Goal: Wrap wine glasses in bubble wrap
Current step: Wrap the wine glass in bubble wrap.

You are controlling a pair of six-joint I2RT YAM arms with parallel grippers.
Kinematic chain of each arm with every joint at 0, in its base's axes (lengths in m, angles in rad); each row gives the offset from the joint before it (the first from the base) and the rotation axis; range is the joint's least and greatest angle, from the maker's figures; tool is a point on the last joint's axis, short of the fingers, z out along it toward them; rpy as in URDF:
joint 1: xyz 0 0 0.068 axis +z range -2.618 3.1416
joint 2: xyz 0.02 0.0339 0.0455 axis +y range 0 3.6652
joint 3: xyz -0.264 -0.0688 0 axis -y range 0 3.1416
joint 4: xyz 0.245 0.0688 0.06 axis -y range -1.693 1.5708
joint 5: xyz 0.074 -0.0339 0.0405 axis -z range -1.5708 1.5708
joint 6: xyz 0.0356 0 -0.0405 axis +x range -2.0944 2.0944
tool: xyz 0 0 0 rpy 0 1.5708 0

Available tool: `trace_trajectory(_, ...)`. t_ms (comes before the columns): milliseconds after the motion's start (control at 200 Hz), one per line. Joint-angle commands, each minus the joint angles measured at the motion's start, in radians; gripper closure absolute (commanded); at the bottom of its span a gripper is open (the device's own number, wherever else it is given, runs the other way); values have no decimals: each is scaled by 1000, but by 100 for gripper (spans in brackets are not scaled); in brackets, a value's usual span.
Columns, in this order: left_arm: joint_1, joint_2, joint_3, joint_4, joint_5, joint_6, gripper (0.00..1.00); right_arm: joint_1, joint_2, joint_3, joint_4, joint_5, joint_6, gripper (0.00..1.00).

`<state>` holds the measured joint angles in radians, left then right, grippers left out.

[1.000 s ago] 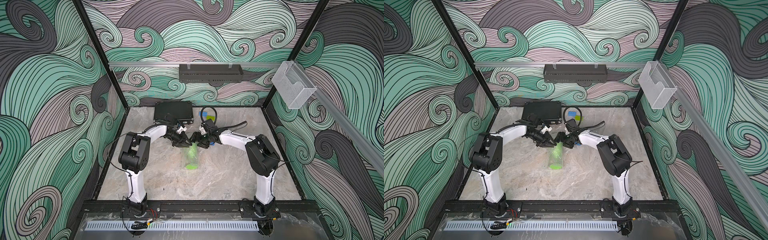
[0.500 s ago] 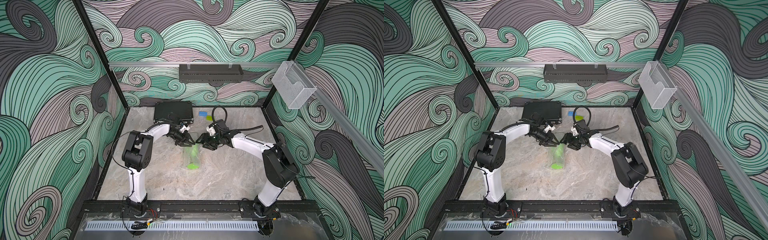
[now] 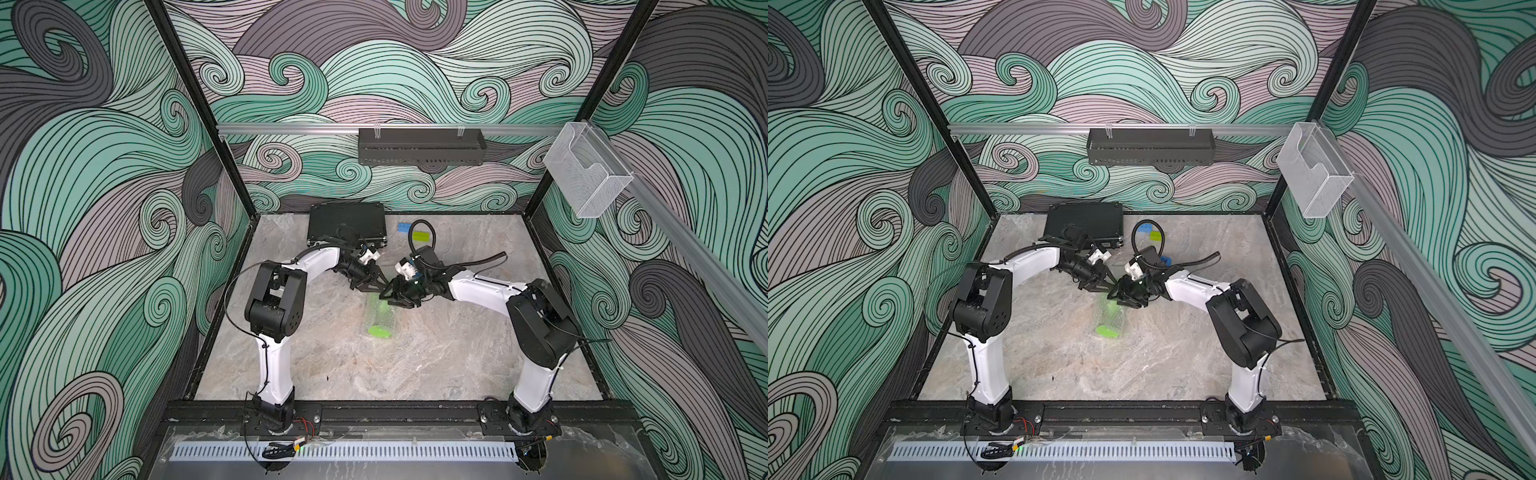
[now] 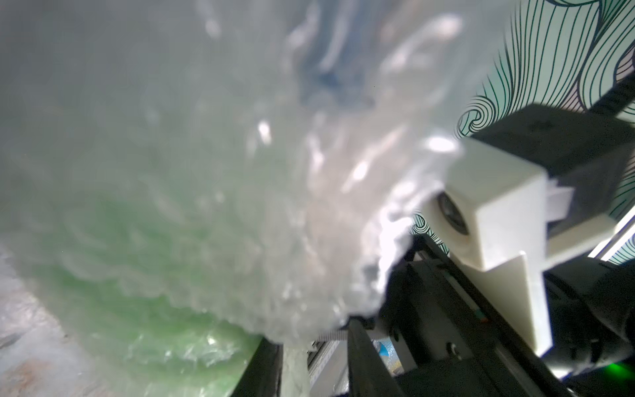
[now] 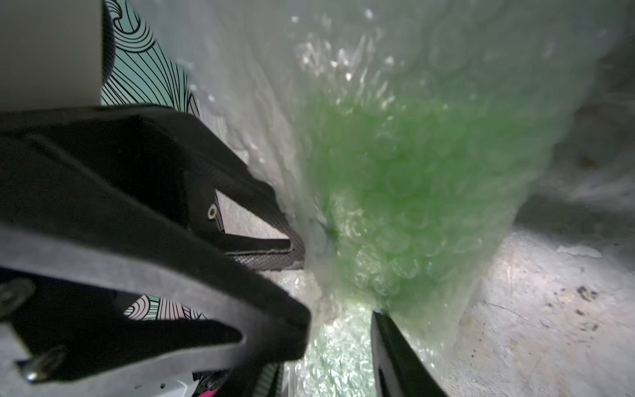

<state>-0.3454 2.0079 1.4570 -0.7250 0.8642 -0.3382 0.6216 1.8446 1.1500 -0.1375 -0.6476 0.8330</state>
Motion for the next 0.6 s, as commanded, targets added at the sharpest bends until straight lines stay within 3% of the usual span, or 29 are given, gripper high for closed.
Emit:
trace_trajectory(0, -2, 96, -38, -43, -222, -4, 67, -6, 16, 9, 7, 10, -14, 72)
trace_trajectory(100, -2, 85, -35, -51, -236, 4, 67, -19, 15, -16, 23, -1, -5, 90)
trace_trajectory(190, -1, 80, -41, -47, -225, -1, 66, -19, 14, -38, 44, 5, 0, 100)
trace_trajectory(410, -1, 47, -38, -46, -190, 2, 64, -20, 37, -29, 63, -16, 9, 100)
trace_trajectory(590, -1, -47, -33, -67, -127, 18, 54, -26, 44, -35, 59, -14, 8, 100)
